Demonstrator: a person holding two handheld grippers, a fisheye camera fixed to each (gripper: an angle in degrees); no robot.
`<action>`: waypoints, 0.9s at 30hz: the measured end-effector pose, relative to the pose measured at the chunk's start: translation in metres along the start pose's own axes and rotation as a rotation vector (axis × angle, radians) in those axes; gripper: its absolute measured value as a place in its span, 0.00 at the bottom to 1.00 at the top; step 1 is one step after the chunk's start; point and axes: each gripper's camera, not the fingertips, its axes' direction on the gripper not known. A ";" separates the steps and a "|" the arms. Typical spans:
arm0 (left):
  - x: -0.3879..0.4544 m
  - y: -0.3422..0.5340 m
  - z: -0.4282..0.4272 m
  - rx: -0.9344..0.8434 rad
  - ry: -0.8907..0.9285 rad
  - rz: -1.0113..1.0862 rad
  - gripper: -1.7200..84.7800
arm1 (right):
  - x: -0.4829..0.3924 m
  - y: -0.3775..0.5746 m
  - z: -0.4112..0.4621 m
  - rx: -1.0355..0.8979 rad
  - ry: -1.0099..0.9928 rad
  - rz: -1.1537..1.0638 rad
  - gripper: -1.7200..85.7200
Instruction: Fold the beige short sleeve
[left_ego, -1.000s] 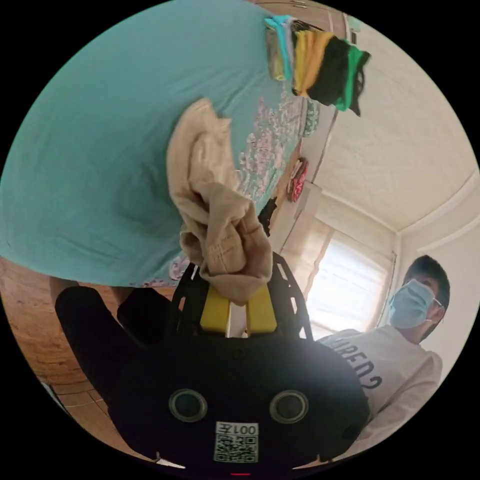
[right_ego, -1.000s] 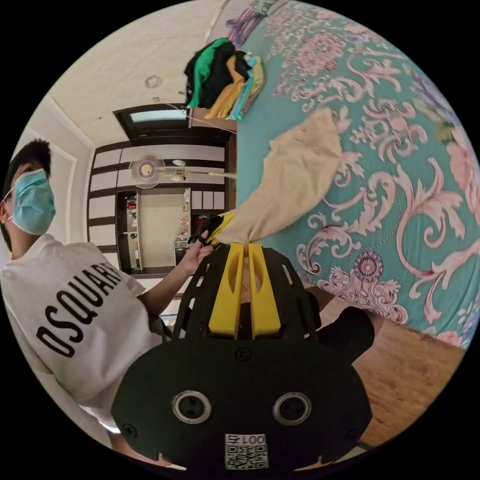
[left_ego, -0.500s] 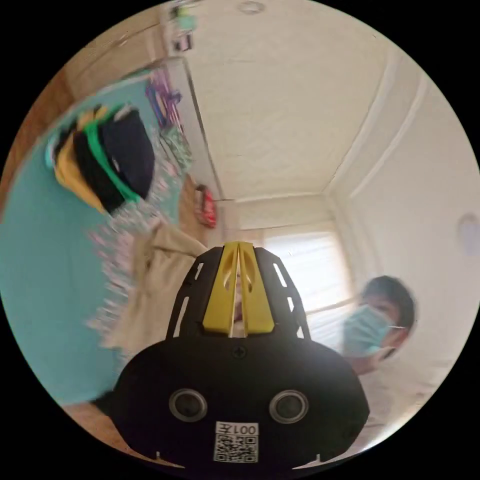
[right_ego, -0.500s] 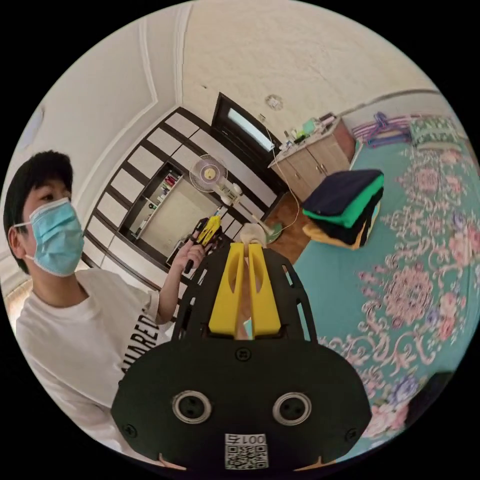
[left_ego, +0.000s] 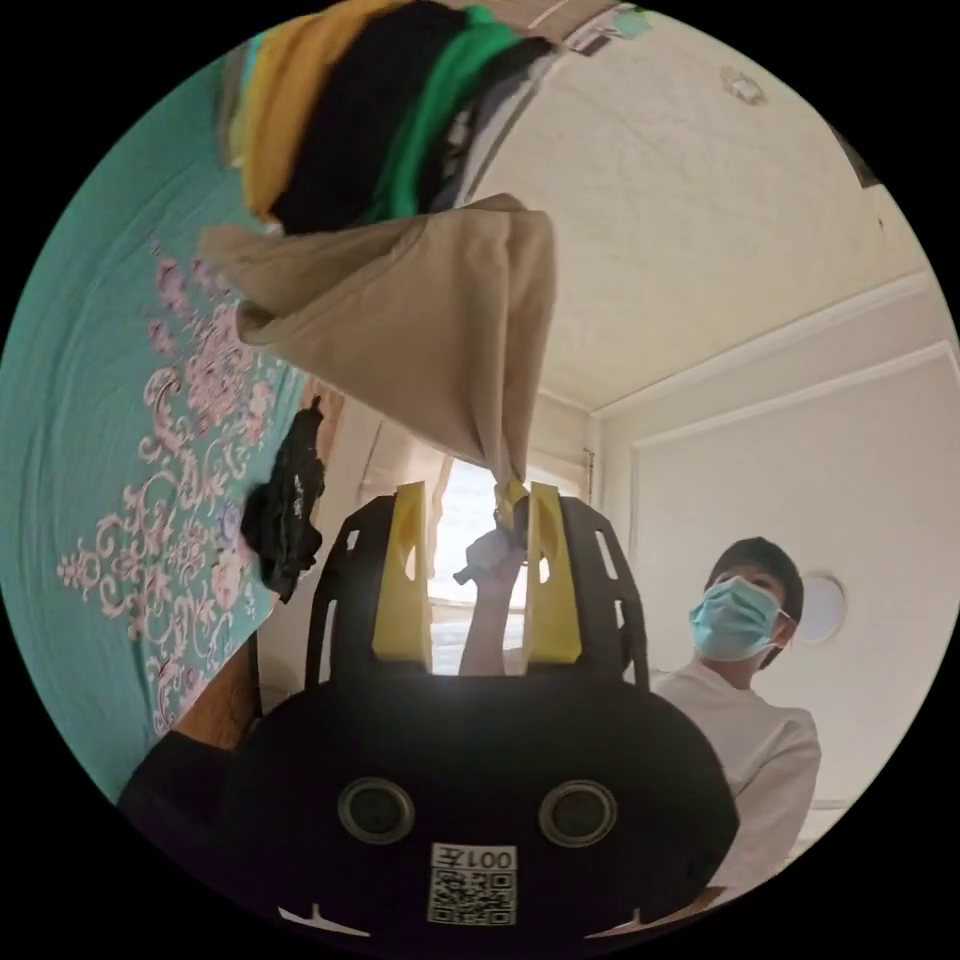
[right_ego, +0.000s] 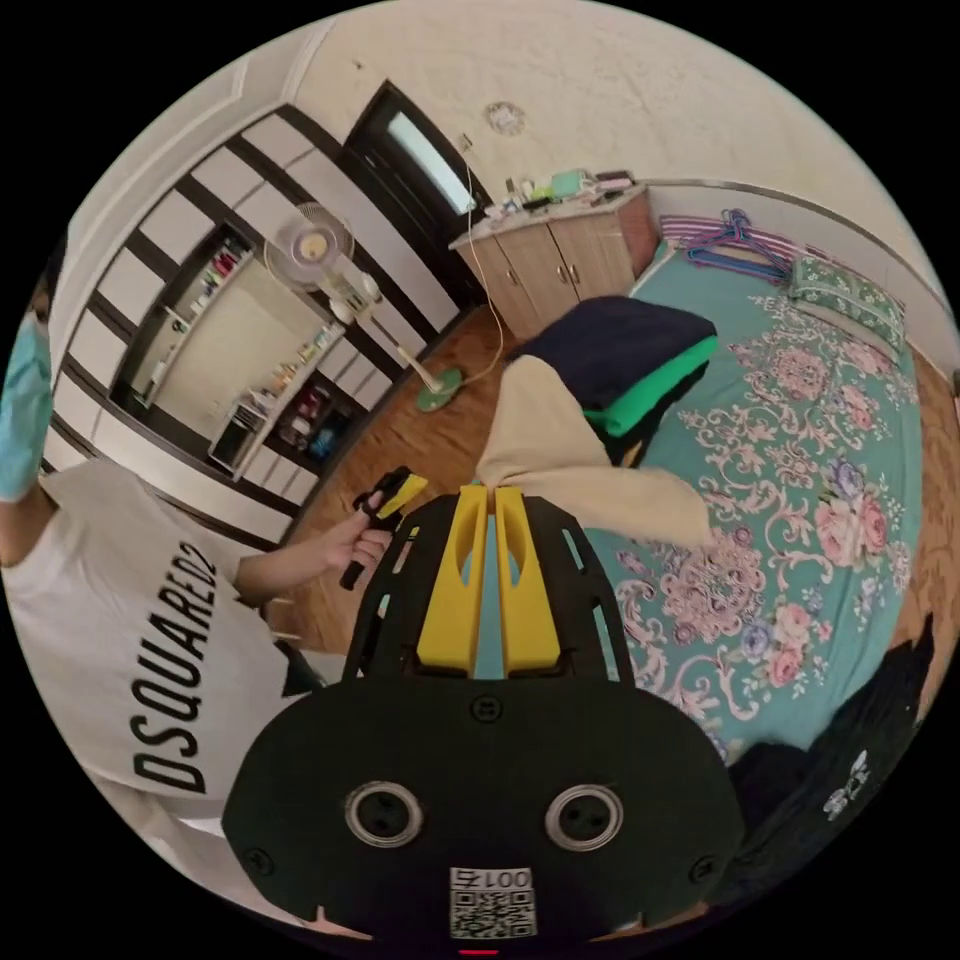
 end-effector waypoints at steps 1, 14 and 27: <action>-0.016 0.007 -0.004 0.000 -0.027 -0.035 0.18 | -0.001 0.009 0.009 -0.049 0.018 0.003 0.03; -0.151 0.095 -0.067 0.022 -0.348 -0.519 0.17 | -0.001 0.197 0.177 -0.493 -0.104 0.238 0.03; -0.196 0.112 -0.044 0.361 0.126 -0.433 0.27 | 0.079 0.289 0.147 0.194 -0.416 0.758 0.03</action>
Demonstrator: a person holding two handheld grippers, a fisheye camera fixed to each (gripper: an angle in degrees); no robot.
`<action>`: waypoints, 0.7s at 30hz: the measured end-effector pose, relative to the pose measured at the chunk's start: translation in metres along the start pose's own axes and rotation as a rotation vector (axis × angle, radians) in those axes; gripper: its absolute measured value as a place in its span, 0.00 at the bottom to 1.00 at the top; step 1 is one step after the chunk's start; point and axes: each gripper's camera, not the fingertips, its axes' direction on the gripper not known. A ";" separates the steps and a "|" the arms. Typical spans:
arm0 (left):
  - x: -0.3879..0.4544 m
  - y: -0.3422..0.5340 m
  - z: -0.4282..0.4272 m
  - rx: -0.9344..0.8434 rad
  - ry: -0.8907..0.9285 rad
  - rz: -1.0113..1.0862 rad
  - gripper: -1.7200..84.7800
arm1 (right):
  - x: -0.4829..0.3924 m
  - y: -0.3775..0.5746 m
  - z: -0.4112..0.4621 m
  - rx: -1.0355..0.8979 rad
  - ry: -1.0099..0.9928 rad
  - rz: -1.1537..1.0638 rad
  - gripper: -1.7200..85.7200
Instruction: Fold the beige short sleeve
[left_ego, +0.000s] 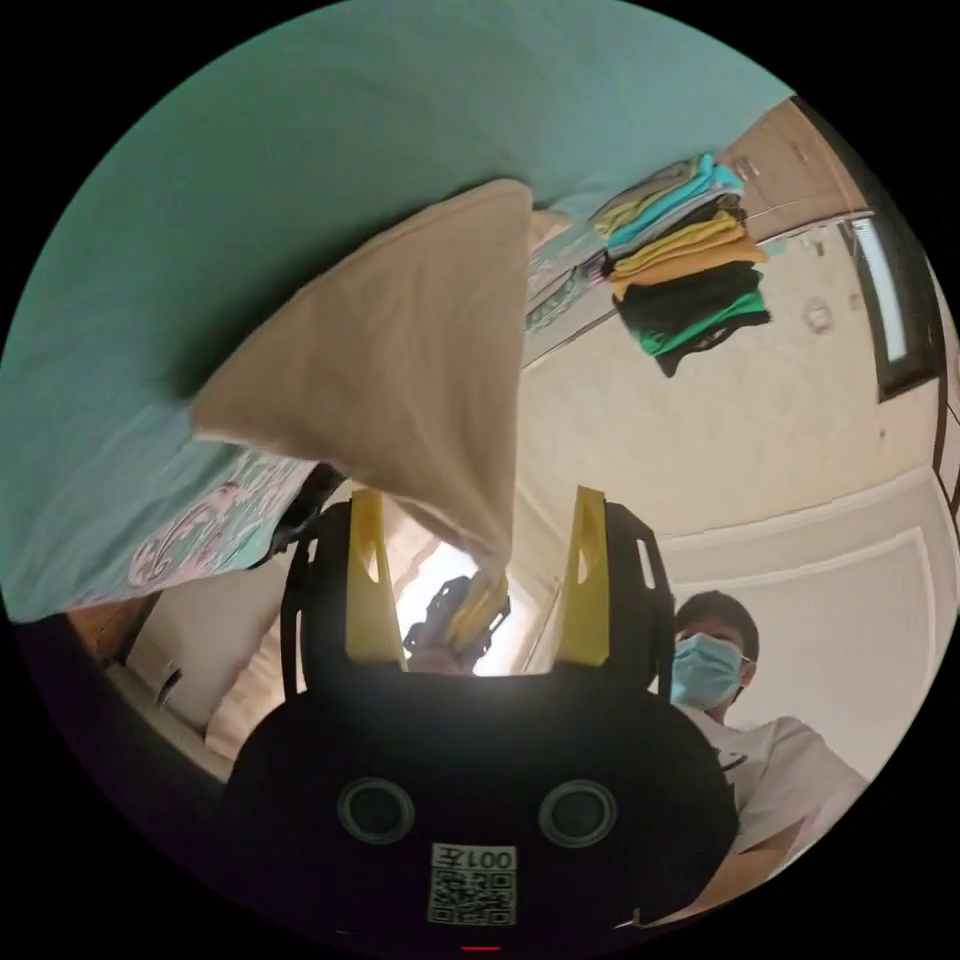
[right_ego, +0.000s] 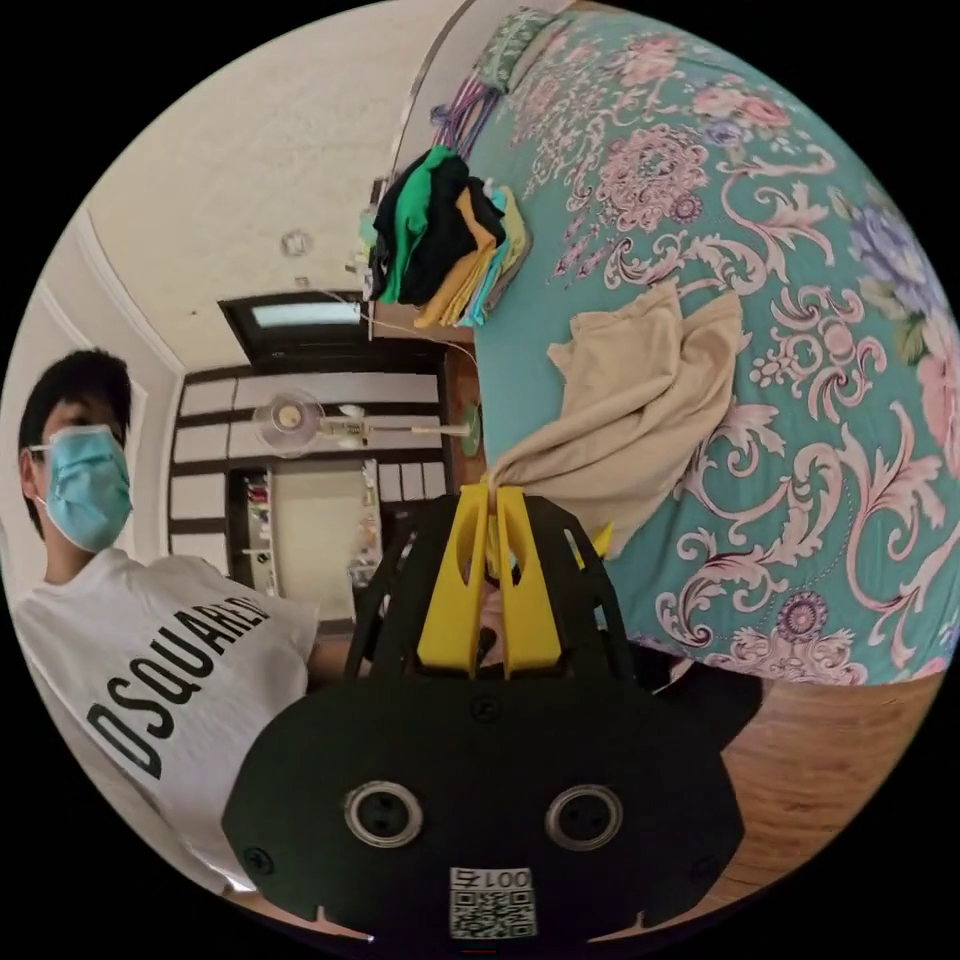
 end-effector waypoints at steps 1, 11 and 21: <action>0.000 -0.002 0.004 0.029 0.015 0.018 0.26 | -0.005 -0.003 0.003 -0.040 0.048 -0.044 0.03; 0.032 0.006 -0.001 0.248 -0.052 0.173 0.02 | 0.009 -0.023 -0.021 -0.083 0.171 -0.304 0.03; 0.184 -0.045 0.148 -0.088 -0.153 0.642 0.01 | -0.007 -0.145 -0.055 0.130 0.104 -0.668 0.03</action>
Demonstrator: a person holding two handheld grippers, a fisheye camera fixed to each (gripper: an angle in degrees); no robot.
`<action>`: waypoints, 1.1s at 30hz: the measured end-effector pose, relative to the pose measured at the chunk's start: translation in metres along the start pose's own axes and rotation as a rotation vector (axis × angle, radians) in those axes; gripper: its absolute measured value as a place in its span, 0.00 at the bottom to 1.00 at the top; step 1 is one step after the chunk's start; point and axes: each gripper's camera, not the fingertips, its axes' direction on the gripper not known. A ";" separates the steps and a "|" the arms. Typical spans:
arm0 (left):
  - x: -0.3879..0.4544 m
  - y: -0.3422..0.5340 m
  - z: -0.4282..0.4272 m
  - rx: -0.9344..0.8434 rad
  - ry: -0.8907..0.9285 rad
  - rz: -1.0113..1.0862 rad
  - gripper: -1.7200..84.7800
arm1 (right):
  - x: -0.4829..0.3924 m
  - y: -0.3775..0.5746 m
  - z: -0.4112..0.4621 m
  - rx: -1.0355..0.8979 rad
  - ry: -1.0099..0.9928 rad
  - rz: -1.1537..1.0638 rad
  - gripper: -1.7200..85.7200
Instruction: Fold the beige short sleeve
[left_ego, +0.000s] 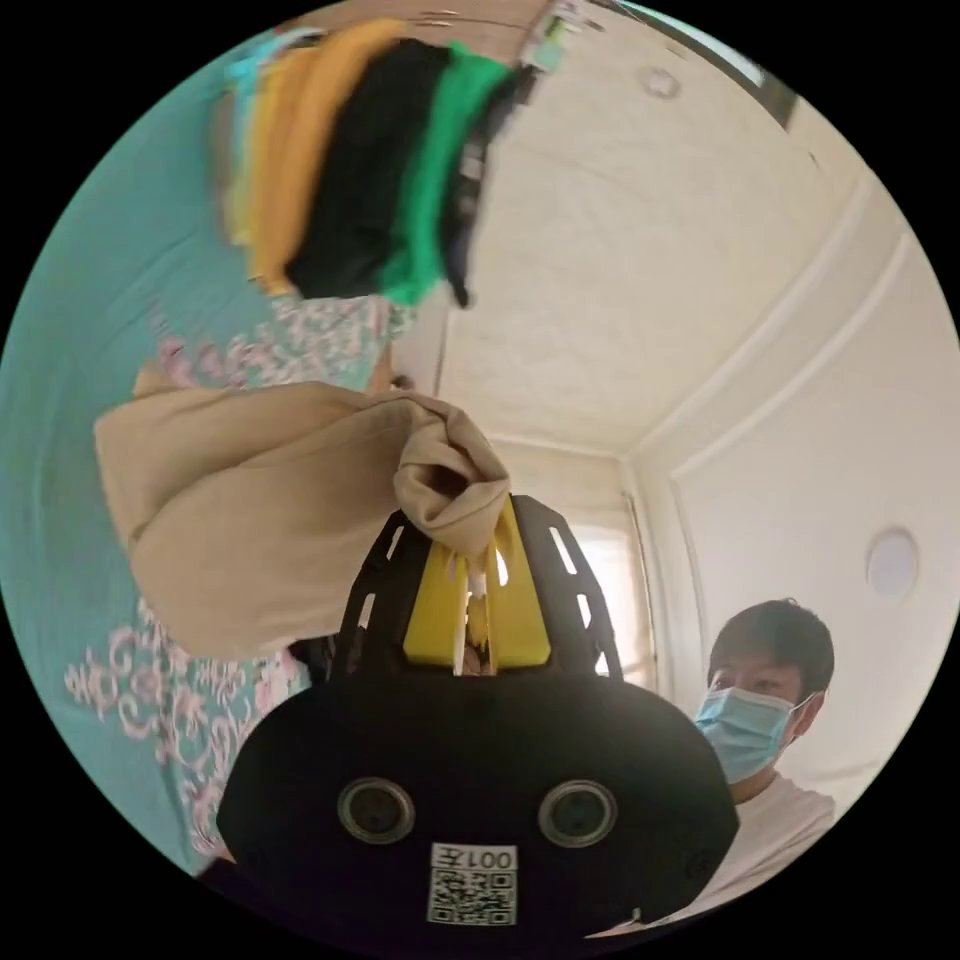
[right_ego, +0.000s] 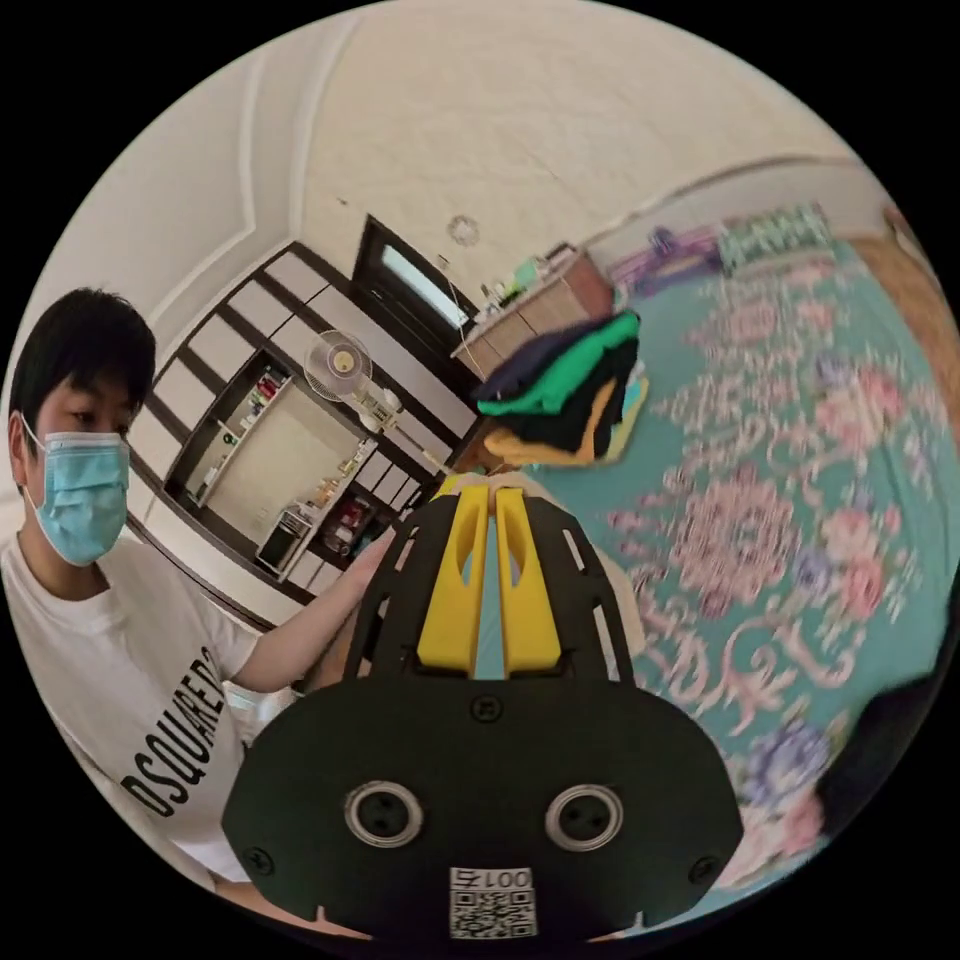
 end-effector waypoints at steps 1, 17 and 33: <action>0.023 -0.013 0.019 -0.040 0.017 0.082 0.01 | -0.008 -0.019 -0.008 0.028 0.031 -0.078 0.03; -0.072 0.097 -0.026 -0.296 -0.562 0.123 0.01 | 0.079 0.164 0.063 -0.319 0.177 0.039 0.03; -0.052 0.131 -0.064 -0.107 -0.508 0.059 0.01 | 0.238 0.313 0.022 0.062 0.048 0.748 0.17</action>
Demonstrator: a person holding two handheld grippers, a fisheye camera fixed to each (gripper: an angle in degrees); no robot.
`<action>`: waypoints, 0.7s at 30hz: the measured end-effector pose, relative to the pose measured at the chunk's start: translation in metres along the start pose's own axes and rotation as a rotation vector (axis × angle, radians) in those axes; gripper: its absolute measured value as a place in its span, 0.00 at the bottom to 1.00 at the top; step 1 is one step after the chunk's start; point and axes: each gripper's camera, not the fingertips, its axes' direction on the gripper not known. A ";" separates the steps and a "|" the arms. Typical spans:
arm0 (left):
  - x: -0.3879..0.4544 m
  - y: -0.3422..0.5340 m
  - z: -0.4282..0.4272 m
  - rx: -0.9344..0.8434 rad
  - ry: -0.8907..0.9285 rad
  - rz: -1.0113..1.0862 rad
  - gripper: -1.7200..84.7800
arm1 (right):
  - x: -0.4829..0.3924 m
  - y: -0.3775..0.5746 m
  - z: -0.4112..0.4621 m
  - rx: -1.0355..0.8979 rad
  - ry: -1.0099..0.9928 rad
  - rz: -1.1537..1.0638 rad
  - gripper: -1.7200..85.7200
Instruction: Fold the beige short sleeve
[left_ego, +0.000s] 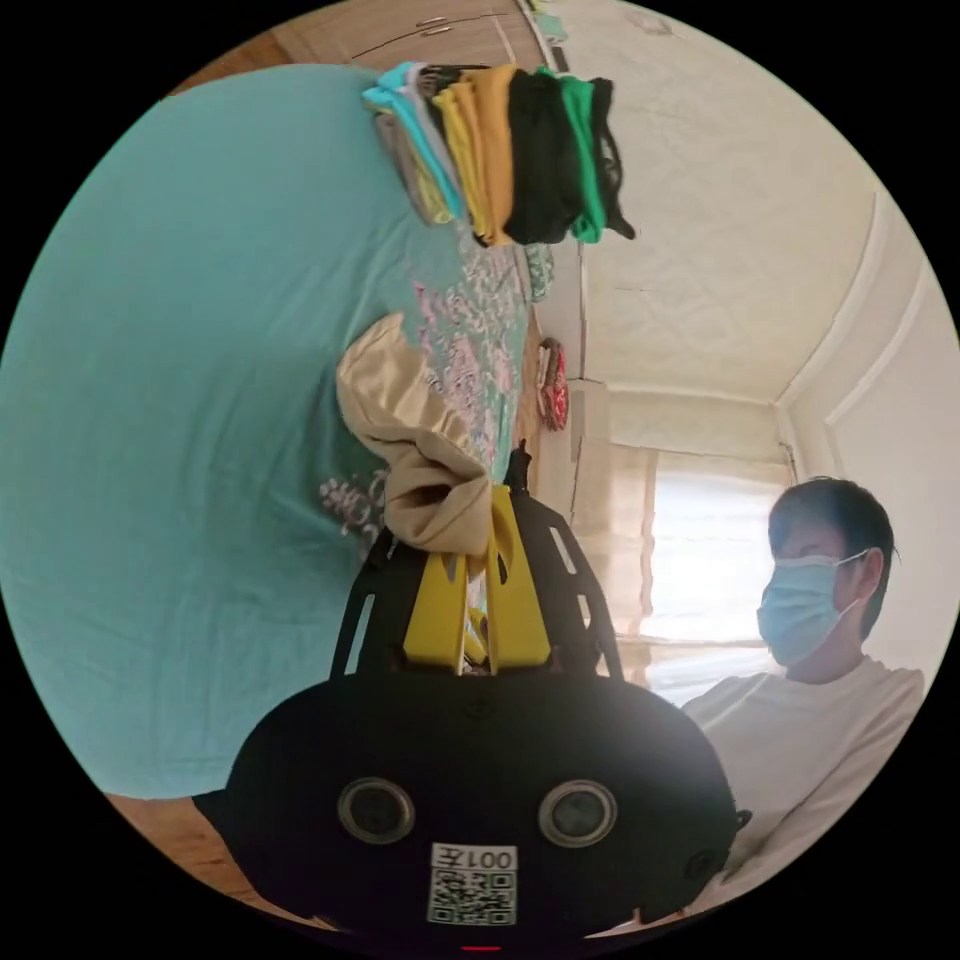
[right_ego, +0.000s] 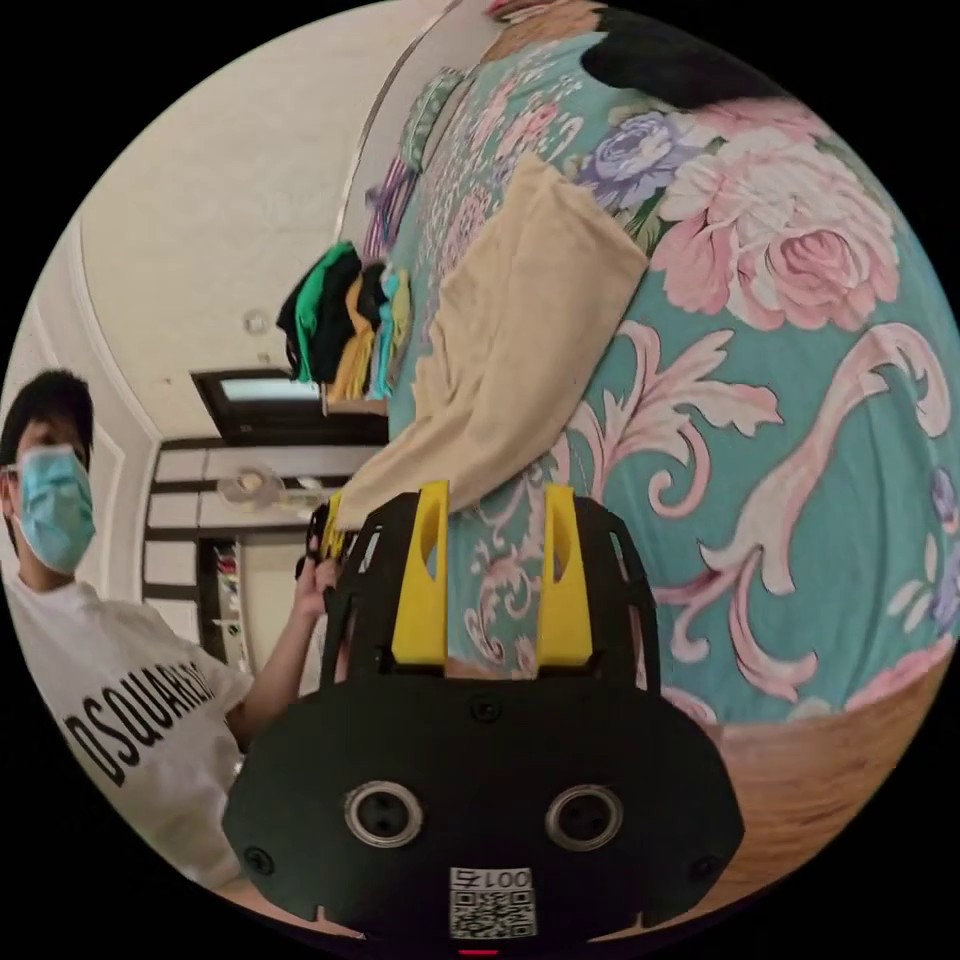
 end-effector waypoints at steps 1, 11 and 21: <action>0.011 -0.006 -0.003 0.007 0.011 0.025 0.01 | 0.008 -0.008 0.005 0.042 -0.048 0.035 0.17; 0.039 -0.037 -0.010 0.050 0.272 -0.001 0.01 | 0.072 -0.047 0.062 0.472 -0.507 0.313 0.13; 0.038 -0.057 -0.023 -0.115 0.080 0.025 0.01 | 0.079 -0.077 -0.015 0.615 -0.671 0.094 0.02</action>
